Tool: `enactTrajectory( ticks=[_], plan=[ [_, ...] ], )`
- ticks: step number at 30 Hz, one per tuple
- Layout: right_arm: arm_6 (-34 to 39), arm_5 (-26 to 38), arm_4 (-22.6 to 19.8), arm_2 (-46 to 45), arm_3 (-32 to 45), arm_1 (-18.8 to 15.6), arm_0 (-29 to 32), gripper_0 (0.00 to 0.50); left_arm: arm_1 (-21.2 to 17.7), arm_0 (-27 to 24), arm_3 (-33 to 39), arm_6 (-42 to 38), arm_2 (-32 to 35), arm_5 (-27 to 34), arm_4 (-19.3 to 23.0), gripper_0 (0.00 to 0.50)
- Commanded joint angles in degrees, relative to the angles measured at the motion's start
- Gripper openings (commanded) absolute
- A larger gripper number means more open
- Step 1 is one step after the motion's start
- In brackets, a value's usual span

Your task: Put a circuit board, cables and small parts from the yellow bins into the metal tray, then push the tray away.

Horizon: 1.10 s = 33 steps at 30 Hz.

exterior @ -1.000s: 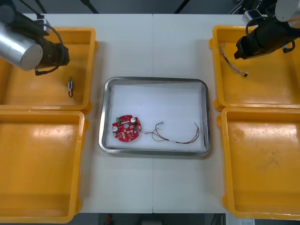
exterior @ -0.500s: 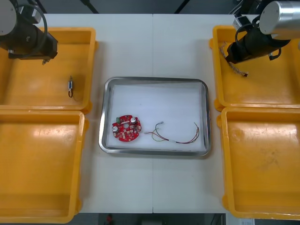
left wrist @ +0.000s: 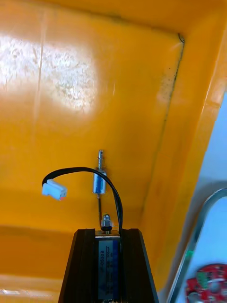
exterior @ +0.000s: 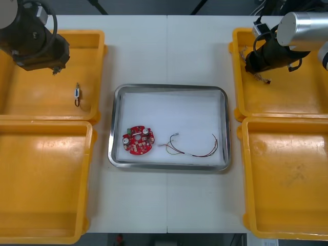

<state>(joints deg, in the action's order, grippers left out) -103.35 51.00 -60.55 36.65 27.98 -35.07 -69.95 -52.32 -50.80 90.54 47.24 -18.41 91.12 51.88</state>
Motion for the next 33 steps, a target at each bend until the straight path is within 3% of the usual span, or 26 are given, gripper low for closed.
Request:
enactTrajectory(
  ticks=[1,8,12,15,18,20,22,24,29,33],
  plan=[
    [-1.85,-1.25,-0.27,0.79,-0.82,1.14,-3.35,0.5,-1.82,-2.64,4.65,-4.96,1.71,3.28,1.03,0.0],
    [-1.41,-1.25,-0.71,1.23,-0.82,1.49,-3.35,0.5,0.73,-2.64,8.08,-10.5,1.71,6.35,-0.99,0.0],
    [-1.5,-1.25,-1.23,1.5,-0.82,1.58,-3.0,0.5,4.07,-2.64,10.1,-14.36,1.71,9.25,-4.07,0.0],
    [-1.41,-1.16,-1.5,1.5,-0.82,1.67,-3.0,0.467,6.88,-2.64,10.8,-16.91,1.71,11.19,-5.12,0.0],
    [-1.41,-1.16,-1.76,1.5,-0.73,1.67,-3.0,0.368,9.69,-2.64,11.41,-18.76,1.71,12.68,-7.06,0.0],
    [-1.41,-1.16,-1.94,1.5,-0.82,1.67,-3.0,0.262,11.71,-2.64,11.5,-19.55,1.62,13.82,-8.73,0.0],
    [-1.41,-1.25,-2.29,1.5,-0.82,1.67,-2.65,0.071,14.61,-2.64,11.68,-19.73,1.62,15.32,-11.45,0.0],
    [-1.59,-1.25,-2.55,1.5,-0.82,1.67,-2.39,0.0,16.64,-2.55,11.68,-19.9,1.45,16.37,-13.03,0.0],
    [-2.47,-1.16,-3.17,1.5,-0.73,1.32,-2.39,0.0,21.56,-2.64,11.41,-21.13,-3.12,17.08,-20.68,0.0],
    [-4.49,-1.16,-3.26,1.5,-0.73,0.88,-2.39,0.0,24.46,-2.55,9.74,-21.84,-5.14,16.81,-22.97,0.002]
  ],
)
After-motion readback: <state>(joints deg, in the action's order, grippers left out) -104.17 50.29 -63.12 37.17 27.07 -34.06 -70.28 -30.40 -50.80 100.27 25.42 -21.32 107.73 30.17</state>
